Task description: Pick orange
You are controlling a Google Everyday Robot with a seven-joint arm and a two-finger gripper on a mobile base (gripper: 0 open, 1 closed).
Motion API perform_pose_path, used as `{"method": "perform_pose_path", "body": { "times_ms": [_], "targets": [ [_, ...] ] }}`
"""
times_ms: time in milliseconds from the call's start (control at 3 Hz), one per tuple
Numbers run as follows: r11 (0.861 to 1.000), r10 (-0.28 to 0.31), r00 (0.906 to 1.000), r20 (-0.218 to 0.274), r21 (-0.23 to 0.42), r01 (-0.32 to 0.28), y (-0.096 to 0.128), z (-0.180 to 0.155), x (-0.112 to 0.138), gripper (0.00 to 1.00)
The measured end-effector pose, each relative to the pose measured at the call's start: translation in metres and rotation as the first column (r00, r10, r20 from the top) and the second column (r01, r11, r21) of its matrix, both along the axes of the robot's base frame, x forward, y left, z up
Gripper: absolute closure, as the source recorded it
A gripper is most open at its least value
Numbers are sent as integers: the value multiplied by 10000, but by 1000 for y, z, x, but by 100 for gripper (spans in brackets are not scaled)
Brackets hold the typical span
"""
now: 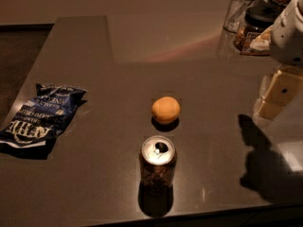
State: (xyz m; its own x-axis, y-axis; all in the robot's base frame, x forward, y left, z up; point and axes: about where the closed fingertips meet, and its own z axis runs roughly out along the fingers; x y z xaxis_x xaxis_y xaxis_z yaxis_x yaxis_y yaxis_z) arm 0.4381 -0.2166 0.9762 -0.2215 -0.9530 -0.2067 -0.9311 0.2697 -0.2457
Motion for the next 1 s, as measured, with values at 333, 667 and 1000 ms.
{"method": "perform_pose_path", "body": {
  "times_ms": [333, 667, 1000],
  "targets": [
    [10000, 13, 10000, -12, 95, -13, 2, -1, 2, 0],
    [9993, 57, 10000, -63, 367, -54, 7, -3, 7, 0],
    [9878, 759, 9967, -285, 1386, -712, 38, -15, 16, 0]
  ]
}}
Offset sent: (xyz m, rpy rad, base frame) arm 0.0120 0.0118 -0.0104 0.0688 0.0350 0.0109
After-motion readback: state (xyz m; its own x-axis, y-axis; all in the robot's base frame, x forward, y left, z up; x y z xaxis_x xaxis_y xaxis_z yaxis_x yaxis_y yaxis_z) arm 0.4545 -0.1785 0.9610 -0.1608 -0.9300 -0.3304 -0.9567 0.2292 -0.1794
